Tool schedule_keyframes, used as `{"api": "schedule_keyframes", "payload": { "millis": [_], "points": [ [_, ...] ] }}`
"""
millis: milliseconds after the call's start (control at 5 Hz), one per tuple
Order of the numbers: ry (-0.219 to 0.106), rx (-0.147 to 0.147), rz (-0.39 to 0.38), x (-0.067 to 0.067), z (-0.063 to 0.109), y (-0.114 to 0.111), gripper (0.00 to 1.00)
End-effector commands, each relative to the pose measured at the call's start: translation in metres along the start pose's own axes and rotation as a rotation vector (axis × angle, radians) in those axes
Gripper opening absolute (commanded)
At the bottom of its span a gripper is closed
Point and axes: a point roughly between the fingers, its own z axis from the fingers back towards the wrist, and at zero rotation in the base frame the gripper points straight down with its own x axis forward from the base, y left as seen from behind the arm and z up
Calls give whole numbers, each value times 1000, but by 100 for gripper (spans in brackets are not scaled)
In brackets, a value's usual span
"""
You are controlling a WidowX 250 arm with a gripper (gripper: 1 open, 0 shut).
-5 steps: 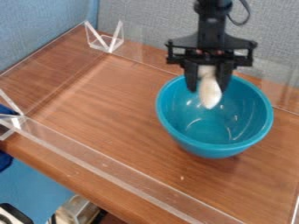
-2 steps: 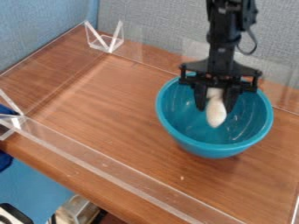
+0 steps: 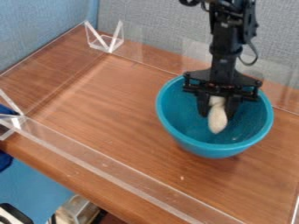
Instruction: Put the mushroom in the blue bowl
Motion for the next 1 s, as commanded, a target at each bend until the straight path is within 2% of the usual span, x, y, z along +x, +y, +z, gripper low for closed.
{"api": "schedule_keyframes", "payload": {
  "millis": [0,800],
  "points": [
    [-58,-32,10,15,16,1,0],
    [-59,-44,-8,19,18,4,0]
  ]
}}
